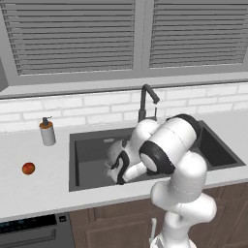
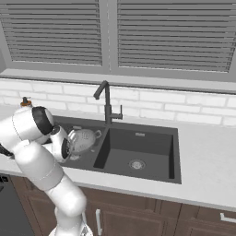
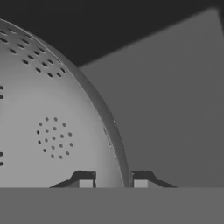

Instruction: Put the colander in the sink, put the apple in the colander, and turn on the sink faucet and pour water over the colander.

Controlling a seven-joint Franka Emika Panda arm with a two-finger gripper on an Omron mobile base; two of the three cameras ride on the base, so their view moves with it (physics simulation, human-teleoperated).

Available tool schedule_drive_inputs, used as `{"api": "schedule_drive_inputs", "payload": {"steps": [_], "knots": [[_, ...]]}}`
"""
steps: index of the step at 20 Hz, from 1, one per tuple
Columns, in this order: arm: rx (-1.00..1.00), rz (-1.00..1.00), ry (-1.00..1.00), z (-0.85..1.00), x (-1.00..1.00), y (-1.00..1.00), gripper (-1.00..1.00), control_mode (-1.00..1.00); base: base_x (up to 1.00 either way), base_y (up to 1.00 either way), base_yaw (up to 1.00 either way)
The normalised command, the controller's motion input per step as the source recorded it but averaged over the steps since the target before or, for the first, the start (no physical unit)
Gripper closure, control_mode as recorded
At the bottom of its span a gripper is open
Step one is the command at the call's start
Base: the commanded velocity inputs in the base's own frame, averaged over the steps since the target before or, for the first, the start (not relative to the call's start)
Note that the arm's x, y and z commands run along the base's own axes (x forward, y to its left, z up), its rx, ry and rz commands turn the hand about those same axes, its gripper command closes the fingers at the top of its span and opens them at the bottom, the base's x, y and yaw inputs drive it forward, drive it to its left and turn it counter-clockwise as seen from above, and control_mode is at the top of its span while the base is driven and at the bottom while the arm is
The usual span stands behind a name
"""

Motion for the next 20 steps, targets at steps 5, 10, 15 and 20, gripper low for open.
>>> {"api": "schedule_drive_inputs", "payload": {"steps": [5,10,15,20], "knots": [[0.0,-0.03,0.0,-0.01,-0.22,0.63,1.0,-1.0,0.0,0.0,0.0],[0.04,-0.09,0.26,-0.05,-0.02,0.3,1.0,-1.0,0.0,0.0,0.0],[0.07,-0.07,0.27,-0.17,0.03,0.42,1.0,-1.0,0.0,0.0,0.0],[-0.01,-0.19,-0.12,-0.58,0.32,0.6,1.0,-1.0,0.0,0.0,0.0]]}}
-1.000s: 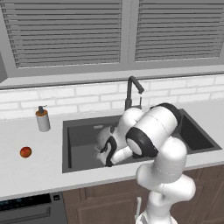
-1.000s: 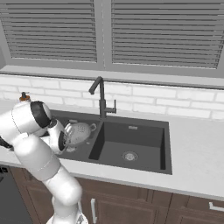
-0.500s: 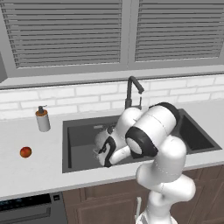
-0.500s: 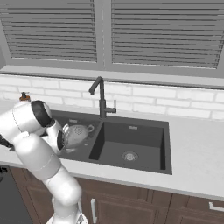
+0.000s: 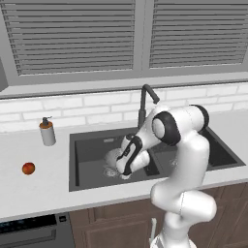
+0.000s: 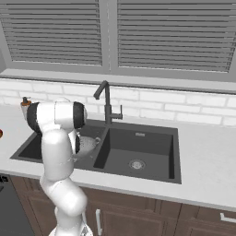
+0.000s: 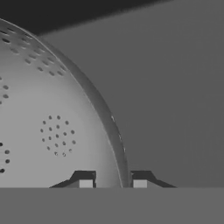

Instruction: Put the colander in the sink, put the apple in the colander, and turn on the sink faucet and pour water over the colander.

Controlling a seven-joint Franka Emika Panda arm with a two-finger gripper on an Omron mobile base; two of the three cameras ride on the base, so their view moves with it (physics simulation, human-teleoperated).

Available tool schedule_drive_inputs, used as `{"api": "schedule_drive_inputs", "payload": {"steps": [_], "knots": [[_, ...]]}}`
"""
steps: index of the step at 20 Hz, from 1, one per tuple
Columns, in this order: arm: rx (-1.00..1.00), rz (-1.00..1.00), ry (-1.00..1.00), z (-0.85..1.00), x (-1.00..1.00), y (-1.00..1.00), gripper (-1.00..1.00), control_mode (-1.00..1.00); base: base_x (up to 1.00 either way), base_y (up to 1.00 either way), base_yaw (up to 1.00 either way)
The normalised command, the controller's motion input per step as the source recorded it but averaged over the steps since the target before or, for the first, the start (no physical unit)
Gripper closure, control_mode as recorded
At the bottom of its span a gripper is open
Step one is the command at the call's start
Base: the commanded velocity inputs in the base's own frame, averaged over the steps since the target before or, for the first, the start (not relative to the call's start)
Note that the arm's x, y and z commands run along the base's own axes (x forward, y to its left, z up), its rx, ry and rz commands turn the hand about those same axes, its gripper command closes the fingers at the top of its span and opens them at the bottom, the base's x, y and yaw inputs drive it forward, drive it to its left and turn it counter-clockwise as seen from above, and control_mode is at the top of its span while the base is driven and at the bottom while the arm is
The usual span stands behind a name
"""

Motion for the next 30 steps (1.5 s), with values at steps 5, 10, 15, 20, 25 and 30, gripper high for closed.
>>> {"api": "schedule_drive_inputs", "payload": {"steps": [5,10,15,20,25,30], "knots": [[-0.07,-0.23,-0.02,-0.78,0.46,0.64,1.0,-1.0,0.0,0.0,0.0],[-0.12,-0.27,0.02,-0.83,0.22,1.0,1.0,-1.0,0.0,0.0,0.0],[-0.04,-0.22,0.01,-0.33,-0.25,0.81,-1.0,-1.0,0.0,0.0,0.0],[0.01,-0.21,-0.04,0.16,-0.12,0.08,-1.0,-1.0,0.0,0.0,0.0],[0.03,-0.18,-0.24,0.54,-0.53,0.04,-1.0,-1.0,0.0,0.0,0.0],[0.03,-0.16,-0.4,0.88,-1.0,0.3,-1.0,-1.0,0.0,0.0,0.0]]}}
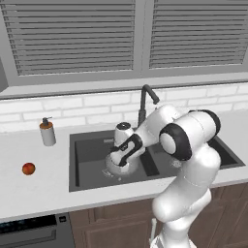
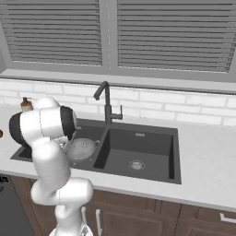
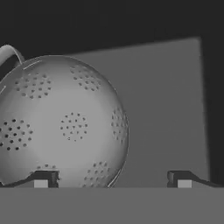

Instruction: Put the colander in the sink, put the apple in the colander, and turn on the sink faucet and pour water over the colander.

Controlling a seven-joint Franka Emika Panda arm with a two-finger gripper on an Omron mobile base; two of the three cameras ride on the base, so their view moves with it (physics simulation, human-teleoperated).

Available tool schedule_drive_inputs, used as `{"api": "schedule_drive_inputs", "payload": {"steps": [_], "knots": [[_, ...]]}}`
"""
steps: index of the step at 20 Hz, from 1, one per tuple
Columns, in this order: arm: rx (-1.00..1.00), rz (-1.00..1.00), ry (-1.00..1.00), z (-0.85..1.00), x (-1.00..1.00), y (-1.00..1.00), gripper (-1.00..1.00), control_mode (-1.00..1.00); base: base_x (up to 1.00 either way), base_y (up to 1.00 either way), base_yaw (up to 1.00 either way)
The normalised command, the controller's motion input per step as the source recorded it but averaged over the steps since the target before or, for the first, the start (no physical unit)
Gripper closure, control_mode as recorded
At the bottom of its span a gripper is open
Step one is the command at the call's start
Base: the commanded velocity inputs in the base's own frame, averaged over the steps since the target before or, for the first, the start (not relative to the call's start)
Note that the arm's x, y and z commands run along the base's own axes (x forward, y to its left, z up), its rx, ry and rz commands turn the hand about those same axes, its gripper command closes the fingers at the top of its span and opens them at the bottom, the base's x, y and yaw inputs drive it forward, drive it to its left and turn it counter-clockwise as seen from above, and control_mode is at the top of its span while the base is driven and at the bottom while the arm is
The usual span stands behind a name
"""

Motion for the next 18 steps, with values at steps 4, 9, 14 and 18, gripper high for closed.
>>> {"api": "schedule_drive_inputs", "payload": {"steps": [4,9,14,18], "knots": [[0.06,-0.17,-0.32,1.0,-0.87,0.52,-1.0,-1.0,0.0,0.0,0.0],[0.05,-0.01,-0.02,1.0,-0.36,0.49,-1.0,-1.0,0.0,0.0,0.0],[0.05,0.02,0.16,1.0,-0.02,0.14,-1.0,-1.0,0.0,0.0,0.0],[0.0,0.26,0.11,1.0,-0.29,0.02,-1.0,-1.0,0.0,0.0,0.0]]}}
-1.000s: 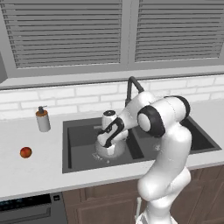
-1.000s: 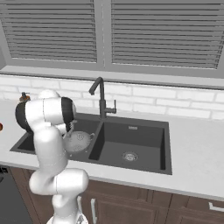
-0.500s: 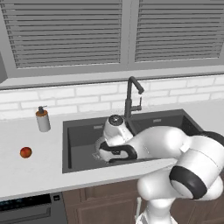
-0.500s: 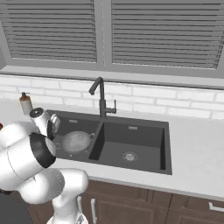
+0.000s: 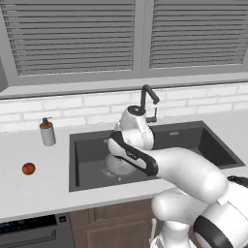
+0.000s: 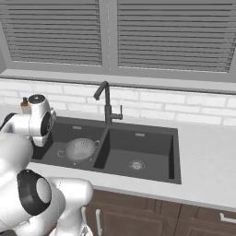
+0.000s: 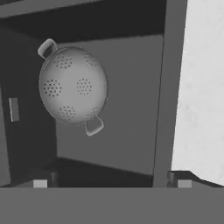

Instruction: Put the colander in the sink, put the apple in the colander, and turn on the sink faucet and pour water over the colander.

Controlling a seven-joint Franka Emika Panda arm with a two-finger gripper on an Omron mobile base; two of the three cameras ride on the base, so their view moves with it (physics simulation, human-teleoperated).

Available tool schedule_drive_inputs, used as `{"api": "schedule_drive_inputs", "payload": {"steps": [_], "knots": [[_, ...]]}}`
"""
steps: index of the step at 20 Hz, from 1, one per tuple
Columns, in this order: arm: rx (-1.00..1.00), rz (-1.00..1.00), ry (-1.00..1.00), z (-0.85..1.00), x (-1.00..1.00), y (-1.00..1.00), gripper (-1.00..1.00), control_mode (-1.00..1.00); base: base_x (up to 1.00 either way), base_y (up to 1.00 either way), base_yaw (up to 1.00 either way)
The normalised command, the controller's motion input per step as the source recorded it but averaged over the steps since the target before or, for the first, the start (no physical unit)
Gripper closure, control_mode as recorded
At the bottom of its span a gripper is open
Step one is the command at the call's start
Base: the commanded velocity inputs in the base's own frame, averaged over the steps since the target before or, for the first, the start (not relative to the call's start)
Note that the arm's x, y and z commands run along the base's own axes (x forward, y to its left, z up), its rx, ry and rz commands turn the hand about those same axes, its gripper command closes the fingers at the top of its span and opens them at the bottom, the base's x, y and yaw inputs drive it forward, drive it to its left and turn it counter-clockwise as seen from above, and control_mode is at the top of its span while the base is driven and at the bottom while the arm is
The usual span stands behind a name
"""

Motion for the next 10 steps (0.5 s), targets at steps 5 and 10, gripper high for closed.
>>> {"api": "schedule_drive_inputs", "payload": {"steps": [5,10], "knots": [[0.0,0.69,-0.03,0.38,-0.63,0.0,-1.0,-1.0,0.0,0.0,0.0],[-0.08,0.74,-0.06,0.0,-0.36,0.17,-1.0,-1.0,0.0,0.0,0.0]]}}
